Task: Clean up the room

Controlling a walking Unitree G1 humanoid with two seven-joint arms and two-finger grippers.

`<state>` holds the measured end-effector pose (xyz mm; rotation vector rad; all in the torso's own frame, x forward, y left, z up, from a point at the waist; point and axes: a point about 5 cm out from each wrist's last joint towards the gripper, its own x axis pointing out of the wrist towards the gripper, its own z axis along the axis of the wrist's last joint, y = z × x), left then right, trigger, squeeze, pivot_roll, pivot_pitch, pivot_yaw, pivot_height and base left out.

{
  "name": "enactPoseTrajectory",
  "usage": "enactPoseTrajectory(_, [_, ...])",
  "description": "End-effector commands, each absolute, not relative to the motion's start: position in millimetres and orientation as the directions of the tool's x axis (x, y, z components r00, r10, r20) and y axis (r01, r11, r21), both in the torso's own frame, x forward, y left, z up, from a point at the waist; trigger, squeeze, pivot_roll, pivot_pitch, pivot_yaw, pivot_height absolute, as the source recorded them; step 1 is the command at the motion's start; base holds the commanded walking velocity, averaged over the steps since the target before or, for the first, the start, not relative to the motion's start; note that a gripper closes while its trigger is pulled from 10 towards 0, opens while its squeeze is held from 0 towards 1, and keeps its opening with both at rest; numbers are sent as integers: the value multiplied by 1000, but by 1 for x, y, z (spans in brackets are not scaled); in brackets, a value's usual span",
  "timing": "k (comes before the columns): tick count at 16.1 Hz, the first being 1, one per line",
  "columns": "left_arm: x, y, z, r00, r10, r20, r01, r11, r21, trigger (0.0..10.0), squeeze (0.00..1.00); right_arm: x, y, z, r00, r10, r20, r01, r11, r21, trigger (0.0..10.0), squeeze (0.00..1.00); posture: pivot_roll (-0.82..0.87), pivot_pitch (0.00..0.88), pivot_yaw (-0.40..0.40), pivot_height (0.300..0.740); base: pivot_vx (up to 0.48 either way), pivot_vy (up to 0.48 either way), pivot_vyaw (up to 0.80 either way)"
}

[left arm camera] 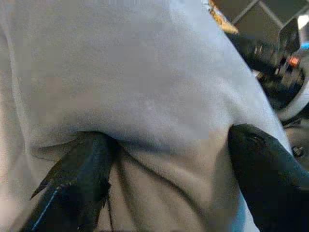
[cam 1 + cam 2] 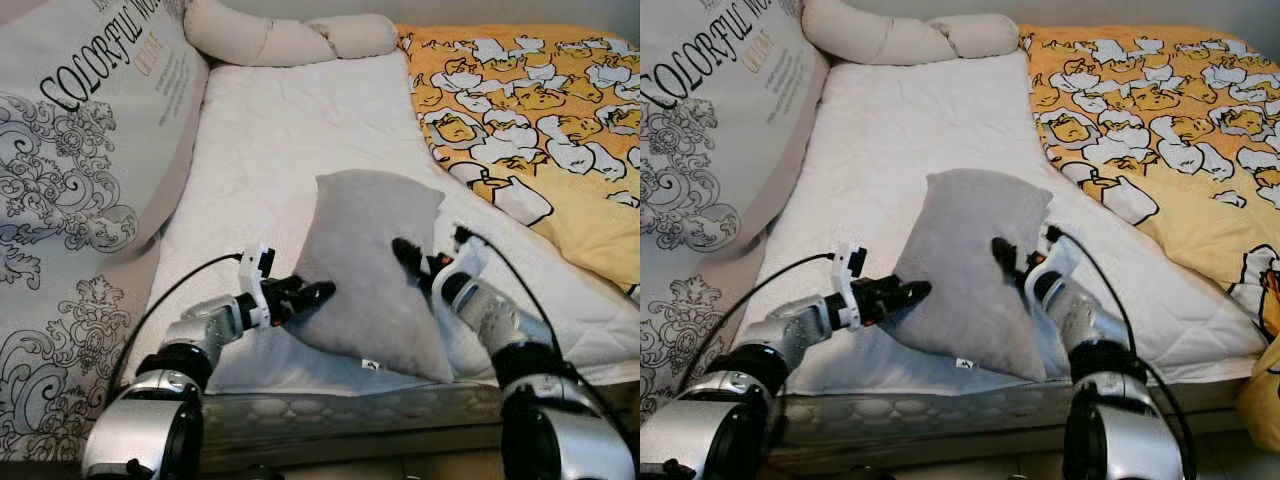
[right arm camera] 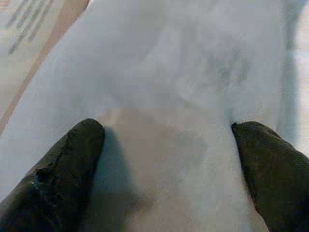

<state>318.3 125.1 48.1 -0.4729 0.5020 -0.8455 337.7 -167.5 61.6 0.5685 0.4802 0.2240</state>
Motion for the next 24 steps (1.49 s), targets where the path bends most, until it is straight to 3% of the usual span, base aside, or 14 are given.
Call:
enactPoseTrajectory(1, [318, 121, 48, 563, -798, -216, 581, 568, -583, 0, 0, 335, -162, 62, 849, 372, -375, -119, 826, 551, 10000, 0, -97, 0, 67, 740, 0, 0, 0])
enactPoseTrajectory(4, [312, 117, 37, 571, -769, -289, 551, 619, -560, 0, 0, 327, -170, 65, 845, 405, -349, -188, 836, 516, 10000, 0, -99, 0, 71, 740, 0, 0, 0])
enactPoseTrajectory(6, [307, 115, 33, 563, -771, -298, 562, 621, -546, 0, 0, 307, -180, 74, 823, 477, -308, -301, 827, 475, 10000, 0, -101, 0, 74, 740, 0, 0, 0])
enactPoseTrajectory(10, [309, 116, 35, 601, -752, -271, 562, 638, -525, 0, 0, 288, -189, 70, 808, 474, -350, -308, 846, 435, 10000, 0, -104, 0, 77, 740, 0, 0, 0])
enactPoseTrajectory(14, [310, 118, 40, 596, -749, -290, 624, 659, -419, 0, 0, 276, -186, 71, 795, 473, -381, -328, 862, 387, 10000, 0, -97, 0, 75, 740, 0, 0, 0])
enactPoseTrajectory(20, [311, 116, 45, 562, -764, -315, 683, 644, -345, 0, 0, 265, -171, 81, 722, 599, -345, -486, 795, 363, 10000, 0, -92, 0, 81, 740, 0, 0, 0])
enactPoseTrajectory(22, [313, 118, 47, 571, -753, -327, 699, 655, -286, 0, 0, 253, -168, 89, 646, 681, -345, -599, 732, 325, 10000, 0, -93, 0, 85, 740, 0, 0, 0])
enactPoseTrajectory(24, [317, 123, 54, 587, -733, -343, 729, 663, -171, 0, 0, 248, -170, 93, 619, 702, -351, -636, 711, 299, 10000, 0, -91, 0, 87, 740, 0, 0, 0])
